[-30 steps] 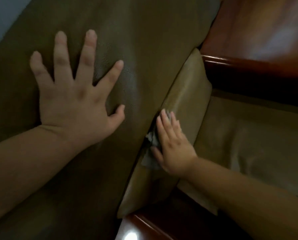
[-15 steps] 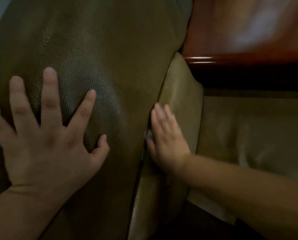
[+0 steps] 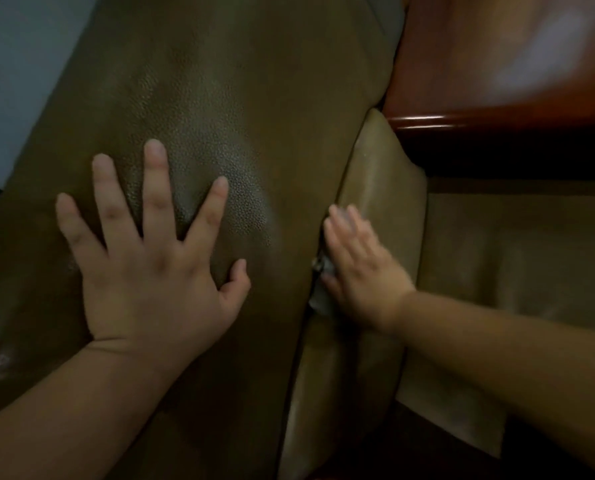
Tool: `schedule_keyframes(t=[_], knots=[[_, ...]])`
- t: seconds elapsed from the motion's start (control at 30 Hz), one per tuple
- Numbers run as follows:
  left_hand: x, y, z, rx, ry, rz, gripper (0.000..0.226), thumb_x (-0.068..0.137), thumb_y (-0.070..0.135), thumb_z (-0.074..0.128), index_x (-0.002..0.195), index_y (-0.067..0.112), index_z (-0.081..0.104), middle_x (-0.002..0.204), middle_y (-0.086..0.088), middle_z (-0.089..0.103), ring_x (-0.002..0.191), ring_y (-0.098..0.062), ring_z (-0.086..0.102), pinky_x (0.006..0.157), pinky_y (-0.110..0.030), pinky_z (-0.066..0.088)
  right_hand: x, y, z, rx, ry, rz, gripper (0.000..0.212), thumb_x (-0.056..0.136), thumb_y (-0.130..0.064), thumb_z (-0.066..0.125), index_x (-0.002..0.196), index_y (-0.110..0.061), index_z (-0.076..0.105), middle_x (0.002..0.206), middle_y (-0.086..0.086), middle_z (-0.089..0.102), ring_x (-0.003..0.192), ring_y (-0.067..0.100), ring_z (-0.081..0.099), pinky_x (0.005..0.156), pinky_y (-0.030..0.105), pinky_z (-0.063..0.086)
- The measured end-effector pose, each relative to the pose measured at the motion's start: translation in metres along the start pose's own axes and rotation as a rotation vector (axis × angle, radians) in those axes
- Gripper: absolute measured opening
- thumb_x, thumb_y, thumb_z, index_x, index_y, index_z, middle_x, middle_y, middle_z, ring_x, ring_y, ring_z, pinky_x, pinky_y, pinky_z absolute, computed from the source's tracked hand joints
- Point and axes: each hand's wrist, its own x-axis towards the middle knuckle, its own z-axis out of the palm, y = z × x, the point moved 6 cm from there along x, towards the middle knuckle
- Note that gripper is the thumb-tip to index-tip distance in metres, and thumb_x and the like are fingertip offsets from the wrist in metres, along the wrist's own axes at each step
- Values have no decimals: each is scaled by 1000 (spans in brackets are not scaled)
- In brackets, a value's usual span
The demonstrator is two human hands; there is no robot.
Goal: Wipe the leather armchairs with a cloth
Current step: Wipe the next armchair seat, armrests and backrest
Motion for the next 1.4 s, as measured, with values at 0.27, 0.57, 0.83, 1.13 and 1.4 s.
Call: schedule_keyframes(t=[0.27,0.57,0.83,1.13,1.4], knots=[[19,30,-4,31,-46,134,91,82,71,43,163,30,35,173,-25,9,153,-60,6,116,-80,-1,17,13,-18,111,6,207,78,103,-52,30,165,-8,9,174,11,-2,159,35,-11,128,54,7],[86,120,39,307,-265,342,91,88,77,14,166,34,-6,174,-19,-17,152,-57,-22,102,-91,-19,50,60,-29,-71,58,-6,76,102,-49,38,162,-3,26,170,19,19,158,38,11,129,50,13],[102,156,47,237,-298,376,90,95,72,21,166,29,-13,169,-23,-30,151,-56,-29,97,-89,-27,88,78,-43,140,179,206,72,102,-36,42,160,3,27,169,20,20,158,43,4,128,56,12],[99,155,45,285,-312,370,91,94,74,19,161,28,-21,167,-23,-33,150,-56,-31,97,-89,-25,140,123,-59,213,130,305,66,107,-34,43,160,2,25,167,19,27,159,35,11,129,44,5],[101,157,45,253,-288,367,89,95,71,21,163,27,-17,168,-24,-31,149,-57,-31,96,-89,-27,77,84,-43,188,201,203,77,100,-42,34,161,3,24,170,20,18,159,42,0,129,54,9]])
